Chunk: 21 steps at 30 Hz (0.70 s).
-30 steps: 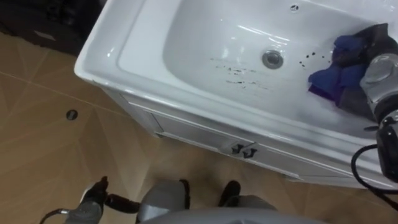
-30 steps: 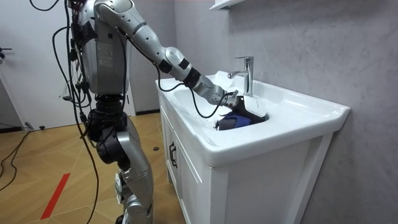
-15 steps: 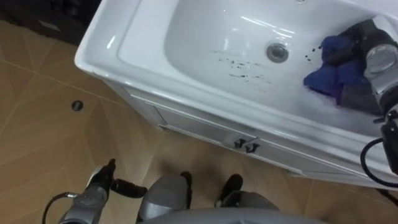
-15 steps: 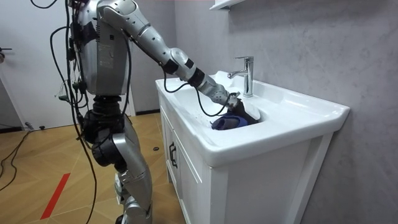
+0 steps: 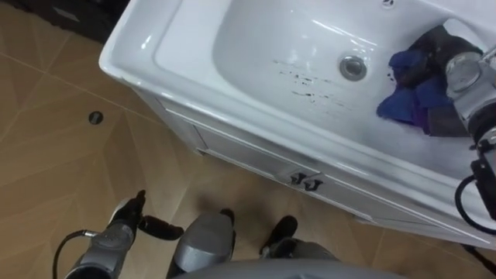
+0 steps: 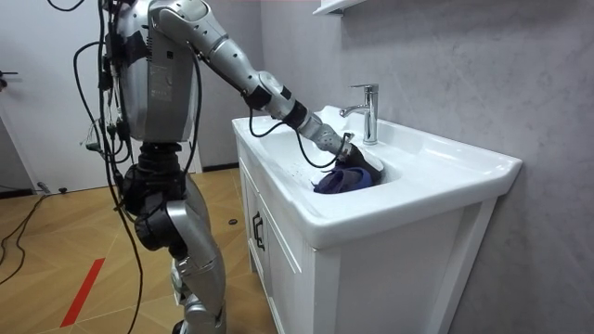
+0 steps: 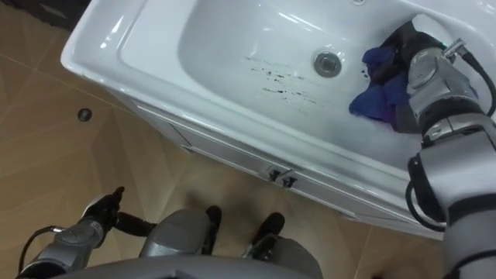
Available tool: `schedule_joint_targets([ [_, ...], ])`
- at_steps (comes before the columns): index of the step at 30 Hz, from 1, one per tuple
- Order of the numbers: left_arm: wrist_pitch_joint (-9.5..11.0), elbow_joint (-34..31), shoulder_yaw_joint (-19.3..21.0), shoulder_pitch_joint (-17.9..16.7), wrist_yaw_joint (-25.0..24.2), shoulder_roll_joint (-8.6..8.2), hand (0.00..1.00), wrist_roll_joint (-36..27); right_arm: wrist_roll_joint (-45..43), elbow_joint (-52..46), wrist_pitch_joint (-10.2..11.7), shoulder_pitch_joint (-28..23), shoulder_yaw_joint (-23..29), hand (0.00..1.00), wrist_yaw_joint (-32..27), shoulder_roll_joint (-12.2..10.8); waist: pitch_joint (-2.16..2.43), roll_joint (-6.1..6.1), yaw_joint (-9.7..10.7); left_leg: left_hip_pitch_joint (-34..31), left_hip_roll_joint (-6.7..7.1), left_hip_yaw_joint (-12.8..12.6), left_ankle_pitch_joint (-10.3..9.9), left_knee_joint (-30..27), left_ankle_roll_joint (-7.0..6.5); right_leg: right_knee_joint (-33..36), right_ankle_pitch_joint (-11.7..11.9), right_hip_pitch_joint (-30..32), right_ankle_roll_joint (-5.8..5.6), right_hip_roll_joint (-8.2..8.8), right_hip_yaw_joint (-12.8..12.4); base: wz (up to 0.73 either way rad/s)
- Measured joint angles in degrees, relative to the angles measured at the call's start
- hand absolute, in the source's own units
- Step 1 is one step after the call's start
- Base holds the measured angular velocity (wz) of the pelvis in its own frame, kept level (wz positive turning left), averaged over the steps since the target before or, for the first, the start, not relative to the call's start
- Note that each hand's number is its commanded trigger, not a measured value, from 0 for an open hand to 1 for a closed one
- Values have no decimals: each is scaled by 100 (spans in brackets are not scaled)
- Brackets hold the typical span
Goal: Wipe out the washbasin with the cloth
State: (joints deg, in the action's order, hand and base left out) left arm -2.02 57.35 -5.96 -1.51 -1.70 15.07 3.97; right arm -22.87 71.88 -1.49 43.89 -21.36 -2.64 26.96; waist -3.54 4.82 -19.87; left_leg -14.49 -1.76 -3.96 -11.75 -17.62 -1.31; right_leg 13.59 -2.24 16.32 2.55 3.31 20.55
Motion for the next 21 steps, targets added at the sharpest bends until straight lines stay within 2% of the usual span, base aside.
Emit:
schedule_joint_targets([
  [7, -2, 4, 2, 13, 4, -1, 0, -3, -503, -332, -91, -12, -435, 100, 14, -68, 2, 25, -82, 18, -31, -9, 12, -1, 45, -3, 7, 13, 15, -46, 12, -1],
  [18, 50, -7, 1, 58, 2, -1, 0, -6, -672, -705, -100, -13, -439, 100, 99, -326, 4, 52, -87, -36, -46, 37, 17, -3, 52, -4, 6, 42, 17, -40, 71, 2],
  [21, 80, -5, -124, 136, 13, 15, 0, -9, -655, -838, -93, -13, -459, 100, 161, -496, 6, 48, -92, -37, -47, 73, 18, -13, 53, -1, 6, 45, 17, -38, 119, 6],
])
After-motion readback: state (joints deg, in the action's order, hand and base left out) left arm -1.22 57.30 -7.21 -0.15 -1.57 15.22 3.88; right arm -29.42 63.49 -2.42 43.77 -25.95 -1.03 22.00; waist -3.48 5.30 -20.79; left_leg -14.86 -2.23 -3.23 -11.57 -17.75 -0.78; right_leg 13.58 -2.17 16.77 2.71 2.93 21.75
